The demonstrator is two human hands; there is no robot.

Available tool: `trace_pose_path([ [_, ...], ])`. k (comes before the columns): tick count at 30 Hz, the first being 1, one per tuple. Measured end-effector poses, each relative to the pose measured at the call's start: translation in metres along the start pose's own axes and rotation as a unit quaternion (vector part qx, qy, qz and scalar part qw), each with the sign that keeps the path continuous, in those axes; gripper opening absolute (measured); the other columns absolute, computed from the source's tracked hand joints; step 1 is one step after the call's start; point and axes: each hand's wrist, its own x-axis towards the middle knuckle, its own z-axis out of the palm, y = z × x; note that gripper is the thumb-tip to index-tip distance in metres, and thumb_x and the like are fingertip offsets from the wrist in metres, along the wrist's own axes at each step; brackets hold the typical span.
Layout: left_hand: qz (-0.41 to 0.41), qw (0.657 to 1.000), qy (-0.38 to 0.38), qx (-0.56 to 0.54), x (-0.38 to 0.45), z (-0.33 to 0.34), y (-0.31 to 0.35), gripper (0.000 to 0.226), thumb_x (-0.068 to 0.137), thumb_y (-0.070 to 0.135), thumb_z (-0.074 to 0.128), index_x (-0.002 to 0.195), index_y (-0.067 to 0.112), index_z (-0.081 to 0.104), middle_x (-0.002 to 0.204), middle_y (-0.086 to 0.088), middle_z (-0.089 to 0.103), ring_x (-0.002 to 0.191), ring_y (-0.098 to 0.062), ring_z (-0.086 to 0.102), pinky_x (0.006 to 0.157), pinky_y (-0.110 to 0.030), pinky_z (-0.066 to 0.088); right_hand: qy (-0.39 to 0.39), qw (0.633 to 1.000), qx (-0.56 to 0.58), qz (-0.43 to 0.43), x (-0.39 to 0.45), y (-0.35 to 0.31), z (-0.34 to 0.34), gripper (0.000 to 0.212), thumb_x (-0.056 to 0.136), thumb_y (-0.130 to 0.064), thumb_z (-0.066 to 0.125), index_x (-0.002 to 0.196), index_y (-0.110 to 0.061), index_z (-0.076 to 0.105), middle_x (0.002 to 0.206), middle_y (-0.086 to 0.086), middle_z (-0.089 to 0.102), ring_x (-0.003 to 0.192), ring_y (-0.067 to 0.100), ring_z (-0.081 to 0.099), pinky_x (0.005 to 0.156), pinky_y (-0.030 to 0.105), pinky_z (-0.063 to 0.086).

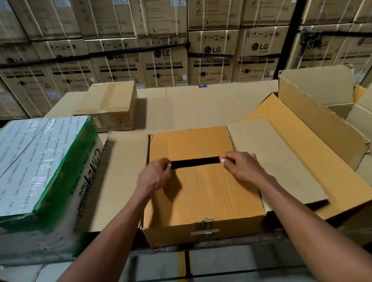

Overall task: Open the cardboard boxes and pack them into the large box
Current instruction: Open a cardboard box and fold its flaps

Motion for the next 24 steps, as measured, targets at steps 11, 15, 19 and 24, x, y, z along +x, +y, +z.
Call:
trace_pose_path([
  [11, 0.063, 0.975, -0.179, -0.115, -0.07, -0.107, 0.03, 0.025, 0.097, 0.036, 0.061, 0.118, 0.025, 0.071, 0.093, 0.005, 0.076, 0.081, -0.009, 0.072, 0.08, -0.035, 0.061, -0.317, 0.947, 0.043, -0.038, -0.069, -0.067, -0.109, 0.033, 0.098, -0.039, 0.062, 0.131, -0.038, 0.063, 0.119, -0.015, 0.064, 0.103, 0.005, 0.061, 0.088, 0.026, 0.048],
  [15, 0.03, 0.894, -0.422, -0.148, -0.099, -0.094, 0.019, 0.061, 0.088, 0.02, 0.076, 0.143, 0.029, 0.05, 0.115, -0.004, 0.072, 0.101, -0.024, 0.069, 0.092, -0.044, 0.058, -0.417, 0.906, 0.044, -0.055, -0.095, -0.061, -0.093, 0.062, 0.087, -0.038, 0.078, 0.142, -0.045, 0.05, 0.125, -0.018, 0.065, 0.108, 0.003, 0.065, 0.095, 0.027, 0.05],
  [19, 0.039, 0.919, -0.392, -0.006, -0.112, -0.051, 0.014, 0.083, 0.079, 0.041, 0.082, 0.15, 0.04, 0.039, 0.15, 0.012, 0.044, 0.135, -0.013, 0.044, 0.113, -0.044, 0.041, -0.417, 0.908, -0.004, -0.043, -0.103, -0.047, -0.043, 0.08, 0.082, -0.041, 0.081, 0.149, -0.049, 0.039, 0.149, -0.017, 0.047, 0.135, 0.013, 0.046, 0.107, 0.035, 0.041],
  [24, 0.054, 0.936, -0.342, 0.067, -0.112, 0.005, 0.004, 0.079, 0.083, 0.039, 0.079, 0.15, 0.034, 0.039, 0.151, 0.005, 0.045, 0.133, -0.02, 0.048, 0.105, -0.037, 0.047, -0.358, 0.933, -0.026, -0.029, -0.119, -0.032, 0.011, 0.084, 0.078, -0.039, 0.083, 0.149, -0.045, 0.039, 0.153, -0.021, 0.04, 0.139, 0.011, 0.041, 0.112, 0.039, 0.04],
])
